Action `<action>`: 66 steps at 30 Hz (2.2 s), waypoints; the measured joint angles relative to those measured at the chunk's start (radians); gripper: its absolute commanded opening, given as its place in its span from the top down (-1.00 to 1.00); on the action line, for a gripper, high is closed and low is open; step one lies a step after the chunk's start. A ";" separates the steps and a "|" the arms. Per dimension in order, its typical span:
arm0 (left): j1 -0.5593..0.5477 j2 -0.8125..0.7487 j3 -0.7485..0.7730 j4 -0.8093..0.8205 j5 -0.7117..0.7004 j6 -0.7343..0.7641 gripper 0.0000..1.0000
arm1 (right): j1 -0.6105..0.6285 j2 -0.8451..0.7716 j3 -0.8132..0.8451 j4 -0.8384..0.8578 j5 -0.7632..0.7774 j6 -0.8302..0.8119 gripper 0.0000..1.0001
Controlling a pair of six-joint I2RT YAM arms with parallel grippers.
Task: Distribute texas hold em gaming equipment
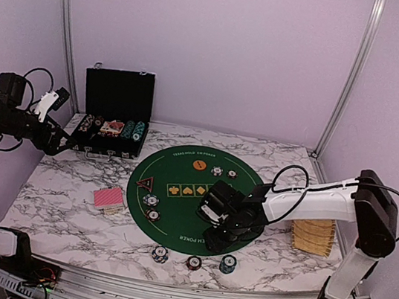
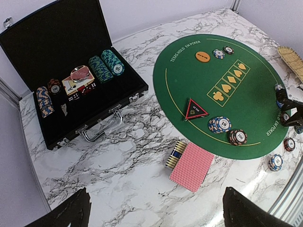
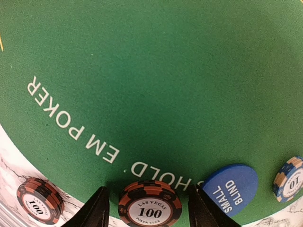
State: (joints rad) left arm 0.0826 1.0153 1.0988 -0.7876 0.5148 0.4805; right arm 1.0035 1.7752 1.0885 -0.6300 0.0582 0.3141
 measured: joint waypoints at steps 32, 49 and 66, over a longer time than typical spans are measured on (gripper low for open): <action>0.000 0.008 0.000 -0.001 0.000 0.015 -0.98 | 0.108 -0.324 -0.082 -0.267 -0.010 0.096 -0.72; 0.000 0.011 0.003 -0.003 0.001 0.014 -0.98 | 0.118 -0.221 -0.087 -0.193 -0.030 0.100 -0.47; 0.000 0.012 0.017 -0.003 0.001 0.015 -0.98 | 0.117 -0.192 -0.092 -0.160 -0.019 0.089 -0.15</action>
State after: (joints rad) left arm 0.0826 1.0275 1.1156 -0.7910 0.5156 0.4953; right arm 1.1206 1.5829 0.9970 -0.7898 0.0387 0.4030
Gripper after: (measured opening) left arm 0.989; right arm 0.600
